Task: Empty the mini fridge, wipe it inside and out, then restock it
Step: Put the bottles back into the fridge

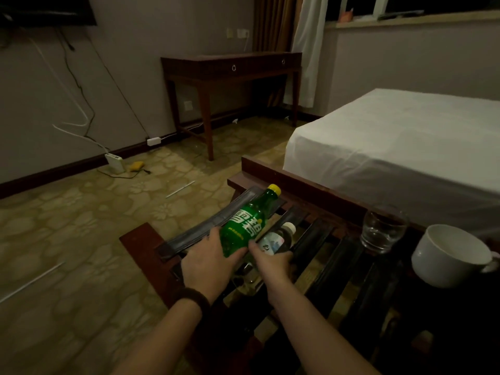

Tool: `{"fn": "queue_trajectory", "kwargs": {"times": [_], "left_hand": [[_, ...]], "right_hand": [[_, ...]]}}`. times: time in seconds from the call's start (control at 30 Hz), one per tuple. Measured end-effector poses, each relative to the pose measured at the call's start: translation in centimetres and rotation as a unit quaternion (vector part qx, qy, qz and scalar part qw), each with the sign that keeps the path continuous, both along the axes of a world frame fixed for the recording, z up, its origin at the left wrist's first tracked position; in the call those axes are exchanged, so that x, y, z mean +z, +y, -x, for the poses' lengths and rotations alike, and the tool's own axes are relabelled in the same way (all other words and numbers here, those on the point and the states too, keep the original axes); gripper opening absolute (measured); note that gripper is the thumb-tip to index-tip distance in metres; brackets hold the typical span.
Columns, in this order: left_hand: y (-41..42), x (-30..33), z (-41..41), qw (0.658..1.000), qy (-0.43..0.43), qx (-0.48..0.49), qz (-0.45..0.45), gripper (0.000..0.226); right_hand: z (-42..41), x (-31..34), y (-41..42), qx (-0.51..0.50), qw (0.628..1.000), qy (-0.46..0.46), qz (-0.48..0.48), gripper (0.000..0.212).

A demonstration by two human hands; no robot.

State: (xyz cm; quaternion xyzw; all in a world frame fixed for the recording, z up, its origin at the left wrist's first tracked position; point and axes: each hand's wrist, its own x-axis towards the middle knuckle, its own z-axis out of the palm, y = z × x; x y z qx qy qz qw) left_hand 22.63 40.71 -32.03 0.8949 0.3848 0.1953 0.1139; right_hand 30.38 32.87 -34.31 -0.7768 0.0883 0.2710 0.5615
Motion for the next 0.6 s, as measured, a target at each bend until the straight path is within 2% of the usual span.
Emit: {"fn": "queue_trajectory", "kwargs": {"times": [0.1,0.2,0.27,0.37,0.5,0.6], "left_hand": [[0.3,-0.1,0.4,0.998,-0.045,0.034,0.036,0.066],[0.6,-0.1,0.9,0.989,-0.085,0.078,0.087,0.061],[0.7,-0.1,1.4,0.984,-0.102,0.090,0.114,0.059],[0.4,0.2,2.0,0.984,-0.104,0.082,0.122,0.060],[-1.5,0.8,3.0,0.988,-0.065,0.029,0.140,0.060],[-5.0,1.6,3.7,0.979,-0.091,0.000,0.185,0.062]], "right_hand": [[0.1,-0.4,0.6,0.001,0.998,-0.005,0.070,0.106],[-0.4,-0.5,0.7,0.009,0.997,-0.009,0.080,0.096],[-0.9,0.1,-0.1,0.015,0.999,0.005,0.037,0.083],[-0.8,0.8,-3.0,0.027,0.994,0.048,-0.099,0.060],[0.9,2.2,-7.8,0.041,0.975,0.053,-0.211,0.056],[2.0,5.1,-11.7,0.055,0.966,0.003,-0.251,0.055]]}}
